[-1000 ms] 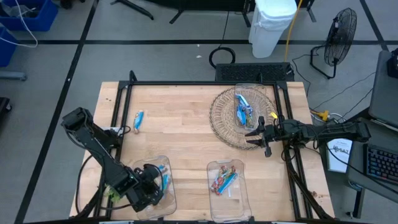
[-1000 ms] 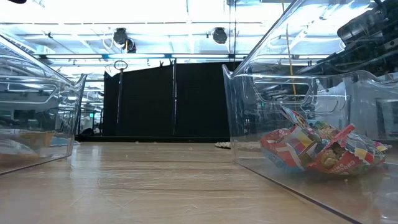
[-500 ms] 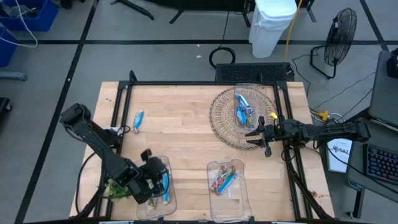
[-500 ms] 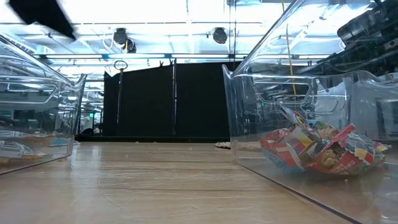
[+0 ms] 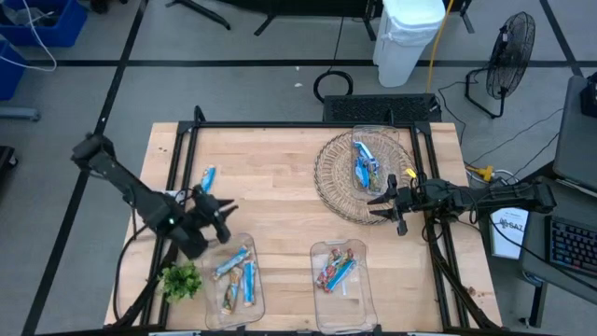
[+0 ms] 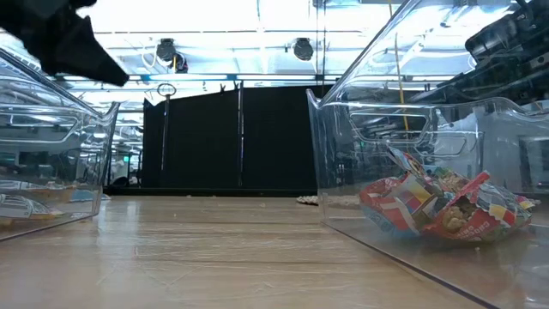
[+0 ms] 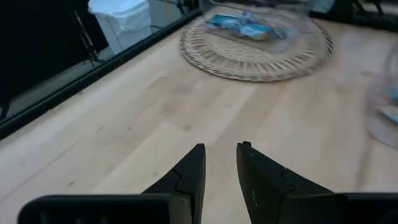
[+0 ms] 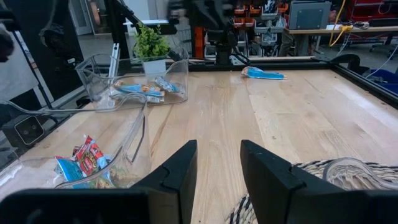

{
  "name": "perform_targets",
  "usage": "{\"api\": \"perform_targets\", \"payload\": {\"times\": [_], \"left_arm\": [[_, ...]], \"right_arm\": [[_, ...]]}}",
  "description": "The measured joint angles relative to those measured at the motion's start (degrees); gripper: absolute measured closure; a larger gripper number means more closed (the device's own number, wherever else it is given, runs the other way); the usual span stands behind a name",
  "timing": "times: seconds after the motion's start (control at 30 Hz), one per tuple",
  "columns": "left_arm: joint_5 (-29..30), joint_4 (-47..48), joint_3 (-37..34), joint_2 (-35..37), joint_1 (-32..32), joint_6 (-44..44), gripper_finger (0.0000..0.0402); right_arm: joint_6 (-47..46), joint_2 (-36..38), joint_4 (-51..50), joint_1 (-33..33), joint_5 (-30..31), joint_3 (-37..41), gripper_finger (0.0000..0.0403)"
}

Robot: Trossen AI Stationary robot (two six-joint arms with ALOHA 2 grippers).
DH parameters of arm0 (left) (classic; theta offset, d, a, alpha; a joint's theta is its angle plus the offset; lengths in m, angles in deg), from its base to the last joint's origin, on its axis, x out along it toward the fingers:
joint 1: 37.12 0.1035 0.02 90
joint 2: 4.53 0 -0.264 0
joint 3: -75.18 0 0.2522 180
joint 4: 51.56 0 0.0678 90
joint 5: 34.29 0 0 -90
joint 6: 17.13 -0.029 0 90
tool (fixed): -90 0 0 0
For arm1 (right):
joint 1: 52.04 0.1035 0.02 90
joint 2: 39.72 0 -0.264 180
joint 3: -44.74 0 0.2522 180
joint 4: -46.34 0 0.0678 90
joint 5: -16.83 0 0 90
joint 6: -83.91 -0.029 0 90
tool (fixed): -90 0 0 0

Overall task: Pick and place Granola Bars by type
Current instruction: Put the orange granola bar into the bottom left transparent bin

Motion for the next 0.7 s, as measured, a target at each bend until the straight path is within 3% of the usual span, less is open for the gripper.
{"api": "perform_targets", "payload": {"times": [0.17, 0.3, 0.5, 0.7], "left_arm": [[-4.46, -14.24, -10.35, 14.93, 6.36, -14.30, 0.0305], [-12.31, -19.97, -11.39, 26.40, 15.45, -26.89, 0.0305], [-14.46, -11.47, -4.90, 34.51, 31.74, -28.99, 0.0305], [-20.20, 2.89, 1.47, 32.29, 46.64, -20.64, 0.0305]], "right_arm": [[0.00, 0.02, 0.02, 0.00, 0.00, 0.00, 0.0289], [0.00, 0.02, 0.01, 0.01, 0.00, 0.00, 0.0289], [0.00, 0.00, 0.00, 0.00, 0.00, 0.00, 0.0289], [0.00, 0.02, 0.02, 0.01, 0.00, 0.00, 0.0289]]}}
